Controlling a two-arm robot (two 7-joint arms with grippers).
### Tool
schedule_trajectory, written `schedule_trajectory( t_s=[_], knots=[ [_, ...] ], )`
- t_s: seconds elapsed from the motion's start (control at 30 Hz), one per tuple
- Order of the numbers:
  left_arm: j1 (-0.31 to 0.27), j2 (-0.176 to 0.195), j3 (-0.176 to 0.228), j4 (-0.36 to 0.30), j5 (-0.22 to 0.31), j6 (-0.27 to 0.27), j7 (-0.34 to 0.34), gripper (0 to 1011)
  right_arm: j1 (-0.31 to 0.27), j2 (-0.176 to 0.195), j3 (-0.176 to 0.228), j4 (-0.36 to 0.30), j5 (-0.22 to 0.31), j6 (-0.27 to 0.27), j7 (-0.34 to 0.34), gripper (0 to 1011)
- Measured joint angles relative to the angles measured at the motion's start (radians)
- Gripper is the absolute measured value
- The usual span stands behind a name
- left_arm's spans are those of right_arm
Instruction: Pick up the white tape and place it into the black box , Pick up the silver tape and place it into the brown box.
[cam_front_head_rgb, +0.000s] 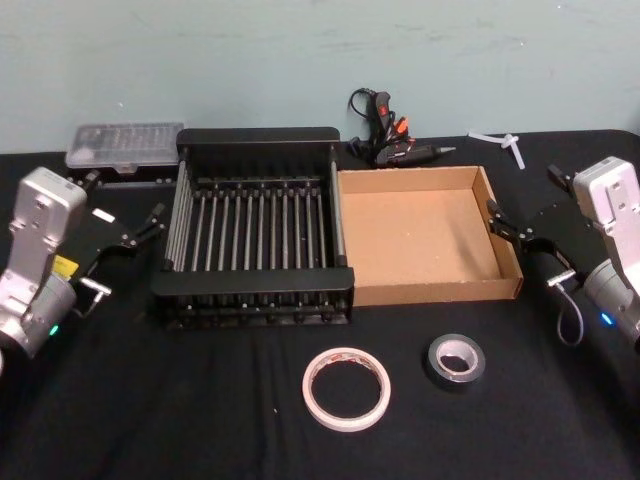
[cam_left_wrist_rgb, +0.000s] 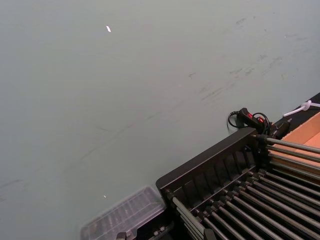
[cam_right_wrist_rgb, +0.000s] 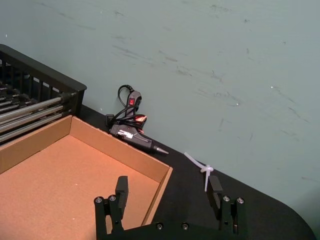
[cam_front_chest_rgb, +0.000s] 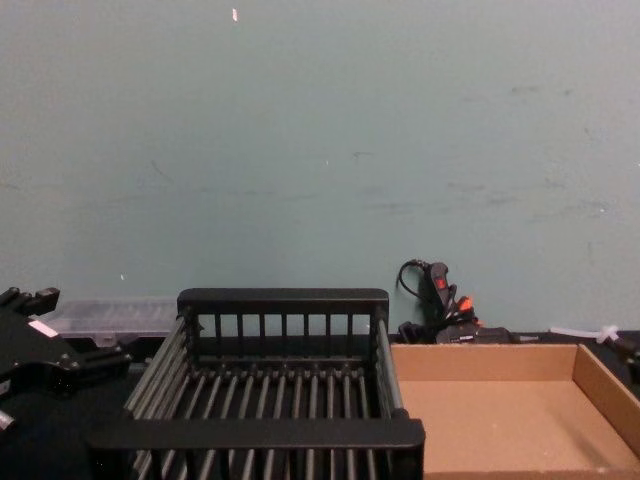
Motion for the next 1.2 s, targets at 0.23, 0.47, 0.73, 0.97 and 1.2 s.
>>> schedule_trajectory(
  t_s=[0.23, 0.47, 0.73, 0.97, 1.2],
  knots=[
    [0.0, 0.0, 0.0, 0.0, 0.0, 0.0, 0.0, 1001, 0.0, 0.0, 0.0, 0.0, 0.0, 0.0, 0.0, 1002],
    [0.0, 0.0, 0.0, 0.0, 0.0, 0.0, 0.0, 1001, 0.0, 0.0, 0.0, 0.0, 0.0, 0.0, 0.0, 1002],
    [0.0, 0.0, 0.0, 0.0, 0.0, 0.0, 0.0, 1002, 0.0, 0.0, 0.0, 0.0, 0.0, 0.0, 0.0, 1002],
    [0.0, 0.0, 0.0, 0.0, 0.0, 0.0, 0.0, 1001, 0.0, 0.0, 0.0, 0.0, 0.0, 0.0, 0.0, 1002],
    [0.0, 0.0, 0.0, 0.0, 0.0, 0.0, 0.0, 1001, 0.0, 0.0, 0.0, 0.0, 0.0, 0.0, 0.0, 1002]
  ],
)
